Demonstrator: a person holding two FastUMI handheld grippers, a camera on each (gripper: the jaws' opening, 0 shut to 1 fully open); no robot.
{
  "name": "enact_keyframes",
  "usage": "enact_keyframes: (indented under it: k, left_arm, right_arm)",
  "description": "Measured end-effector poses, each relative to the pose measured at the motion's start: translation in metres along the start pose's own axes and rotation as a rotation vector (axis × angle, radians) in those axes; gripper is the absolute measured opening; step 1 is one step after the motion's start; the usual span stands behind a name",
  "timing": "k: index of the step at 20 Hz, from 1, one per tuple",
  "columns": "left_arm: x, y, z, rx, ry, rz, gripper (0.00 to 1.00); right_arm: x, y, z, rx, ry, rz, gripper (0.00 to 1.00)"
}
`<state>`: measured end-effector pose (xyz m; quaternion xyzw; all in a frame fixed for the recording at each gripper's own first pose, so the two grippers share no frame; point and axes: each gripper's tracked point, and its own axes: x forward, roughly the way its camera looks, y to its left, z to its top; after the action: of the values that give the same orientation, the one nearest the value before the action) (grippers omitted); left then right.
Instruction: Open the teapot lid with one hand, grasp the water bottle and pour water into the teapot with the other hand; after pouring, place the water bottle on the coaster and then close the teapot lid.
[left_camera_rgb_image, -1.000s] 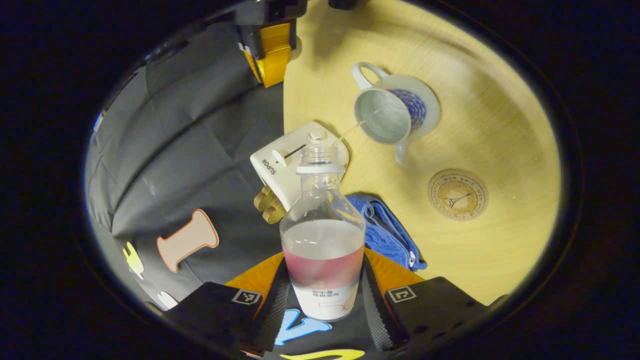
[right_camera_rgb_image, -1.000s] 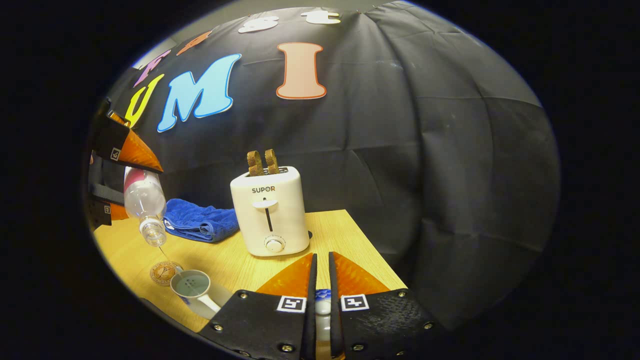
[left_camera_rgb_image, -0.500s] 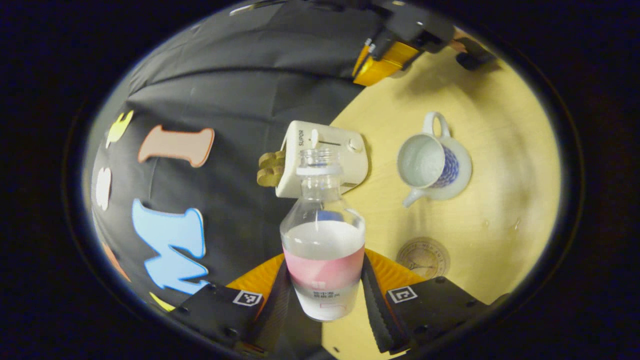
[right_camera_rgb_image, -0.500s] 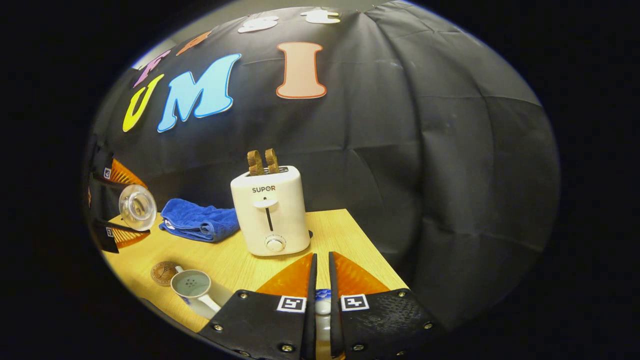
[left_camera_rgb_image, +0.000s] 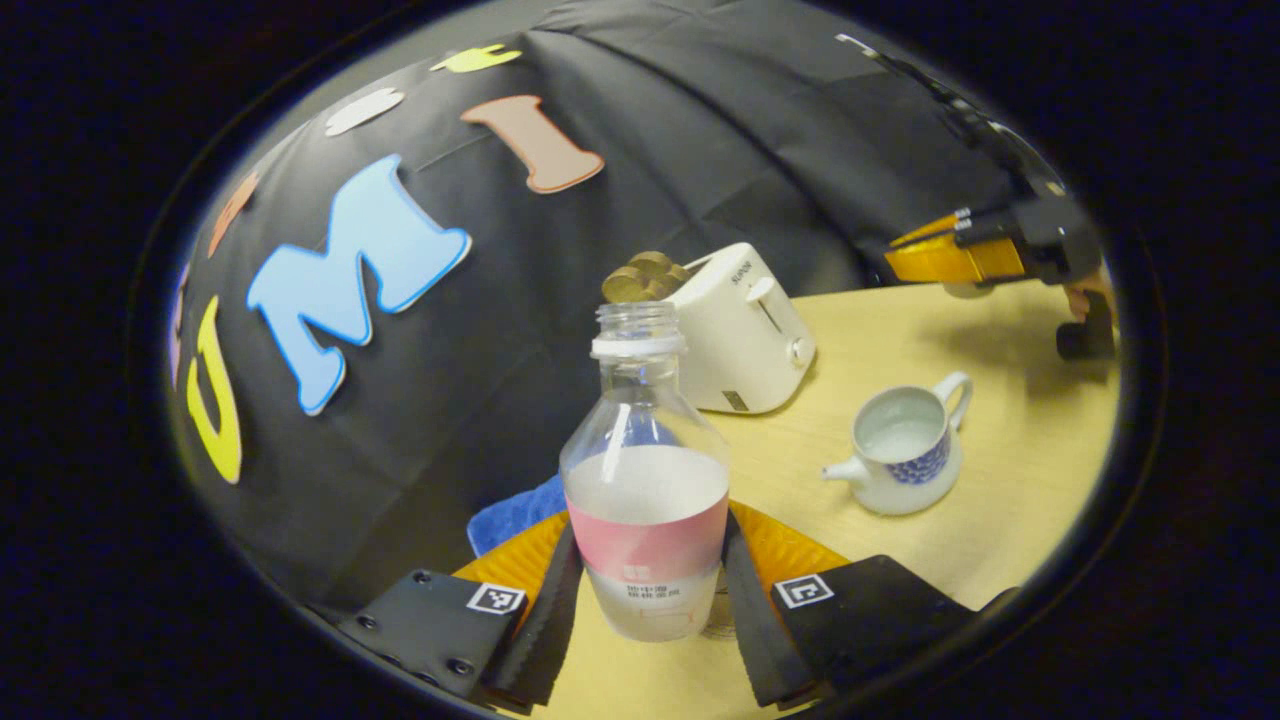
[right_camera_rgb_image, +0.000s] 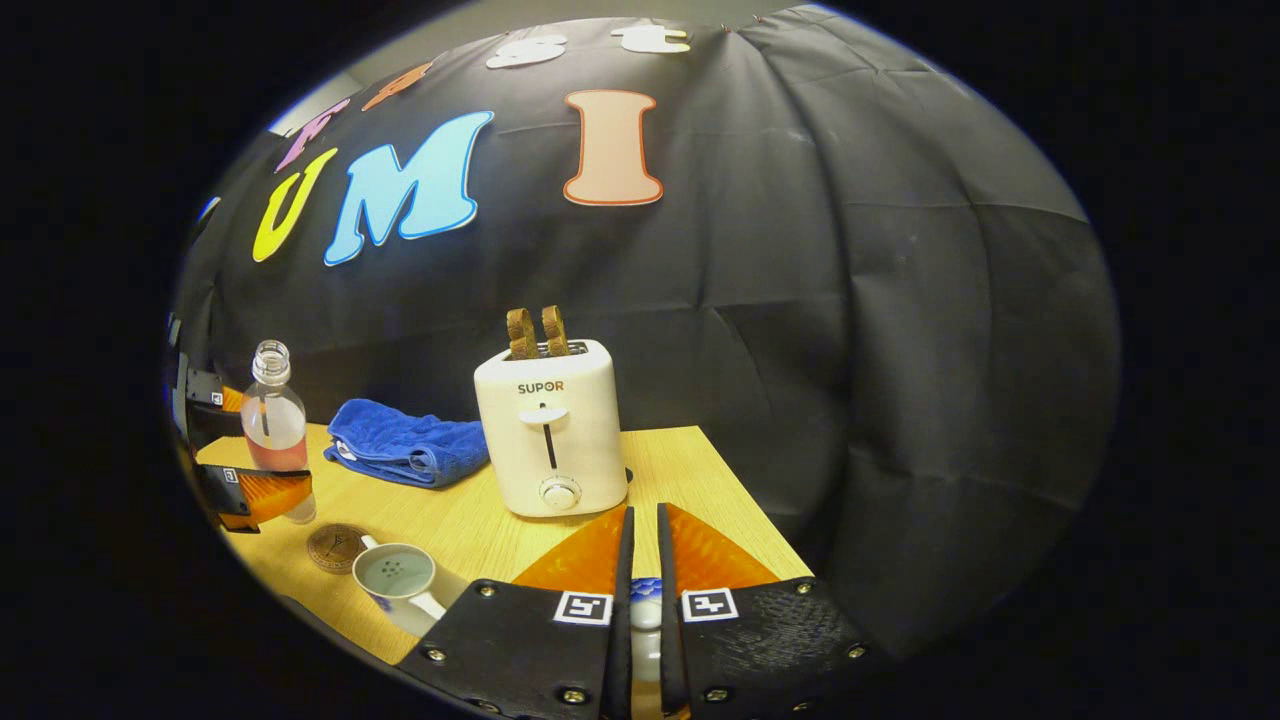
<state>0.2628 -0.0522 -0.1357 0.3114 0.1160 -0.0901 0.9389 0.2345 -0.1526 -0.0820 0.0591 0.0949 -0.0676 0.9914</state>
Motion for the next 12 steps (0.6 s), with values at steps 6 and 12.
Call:
enact_keyframes:
  k: [6,12]
  left_arm:
    - [0.004,-0.021,0.009,-0.266,-0.062,0.019,0.82]
    - [0.016,-0.030,0.003,-0.493,-0.085,0.023,0.81]
  right_arm:
    - [0.002,0.003,-0.005,0.003,0.017,0.012,0.11]
    - [0.002,0.003,-0.004,0.002,0.013,0.014,0.11]
